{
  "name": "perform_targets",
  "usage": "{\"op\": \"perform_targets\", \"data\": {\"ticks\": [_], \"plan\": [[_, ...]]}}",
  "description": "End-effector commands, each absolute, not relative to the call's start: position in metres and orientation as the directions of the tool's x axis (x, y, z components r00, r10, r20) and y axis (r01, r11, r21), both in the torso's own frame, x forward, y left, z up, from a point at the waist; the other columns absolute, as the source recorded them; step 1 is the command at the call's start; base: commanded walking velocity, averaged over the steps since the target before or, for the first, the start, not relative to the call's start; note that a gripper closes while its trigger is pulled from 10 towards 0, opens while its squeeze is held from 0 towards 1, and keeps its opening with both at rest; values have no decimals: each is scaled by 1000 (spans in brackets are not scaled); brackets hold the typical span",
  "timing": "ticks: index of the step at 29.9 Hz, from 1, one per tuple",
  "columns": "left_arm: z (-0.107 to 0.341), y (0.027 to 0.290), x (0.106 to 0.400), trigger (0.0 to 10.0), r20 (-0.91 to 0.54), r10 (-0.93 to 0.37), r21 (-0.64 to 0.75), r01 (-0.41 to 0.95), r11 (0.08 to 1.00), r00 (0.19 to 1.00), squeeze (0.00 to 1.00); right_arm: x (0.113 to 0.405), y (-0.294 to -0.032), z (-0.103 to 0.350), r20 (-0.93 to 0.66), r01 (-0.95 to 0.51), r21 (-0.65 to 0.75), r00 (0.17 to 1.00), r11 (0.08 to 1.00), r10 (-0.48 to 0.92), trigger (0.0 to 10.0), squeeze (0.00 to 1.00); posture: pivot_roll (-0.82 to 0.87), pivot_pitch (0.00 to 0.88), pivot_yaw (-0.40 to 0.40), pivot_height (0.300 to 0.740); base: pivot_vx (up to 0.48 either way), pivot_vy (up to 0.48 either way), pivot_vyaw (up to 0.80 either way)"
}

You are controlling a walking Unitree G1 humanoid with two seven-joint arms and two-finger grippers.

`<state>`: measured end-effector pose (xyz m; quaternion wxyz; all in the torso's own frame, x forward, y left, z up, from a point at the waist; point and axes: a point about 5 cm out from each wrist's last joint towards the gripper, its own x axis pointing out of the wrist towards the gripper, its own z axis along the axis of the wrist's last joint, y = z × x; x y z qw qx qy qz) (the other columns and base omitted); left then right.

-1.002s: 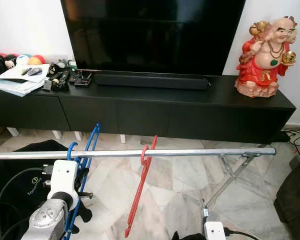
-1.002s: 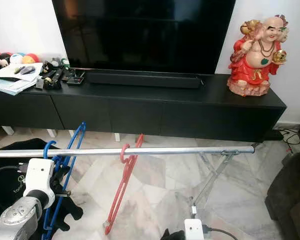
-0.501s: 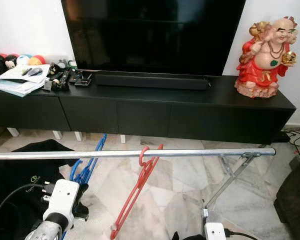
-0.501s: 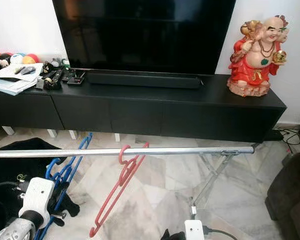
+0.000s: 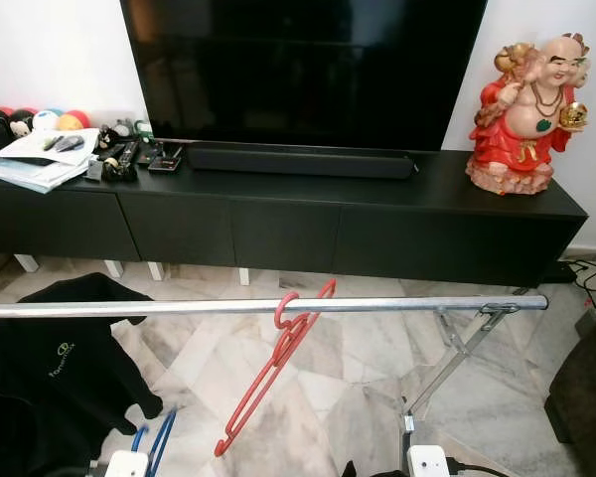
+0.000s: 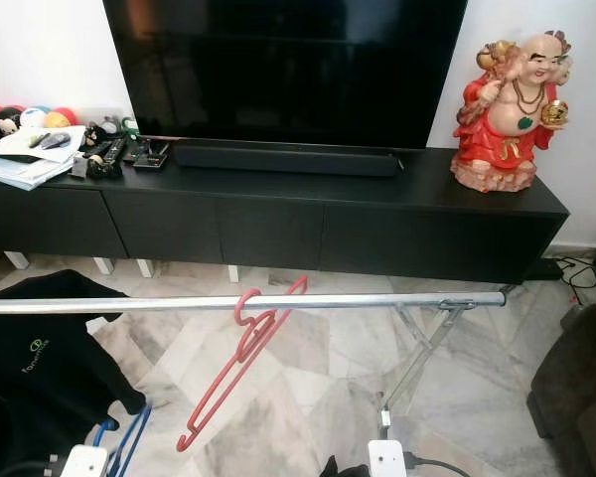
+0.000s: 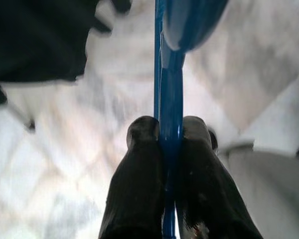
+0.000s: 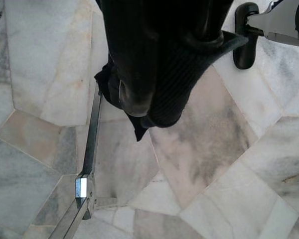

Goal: Hang hanger

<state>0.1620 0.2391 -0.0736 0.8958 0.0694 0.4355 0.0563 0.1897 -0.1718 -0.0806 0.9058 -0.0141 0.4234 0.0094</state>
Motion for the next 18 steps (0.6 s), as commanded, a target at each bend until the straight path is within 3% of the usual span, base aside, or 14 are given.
{"op": "perform_targets", "data": {"ticks": [1,4,8,18], "plan": [[-80,235,157,10000,-800,160,179,-24,984,578,0,186,-172,-82,-775,-32,-28,633,999,-2,10000,0,110,0,12,740,0,0,0],[-79,228,164,10000,-789,135,160,-11,987,599,0,183,-176,-83,-773,-25,-52,634,998,-24,10000,0,109,0,13,740,0,0,481],[-79,224,171,10000,-785,118,156,9,988,608,0,177,-179,-86,-787,-17,-60,616,998,-37,10000,0,121,0,11,740,0,480,700],[-88,219,162,10000,-834,120,149,9,989,538,0,174,-176,-88,-794,-11,-34,608,999,-20,10000,0,106,0,22,740,0,480,0]]}}
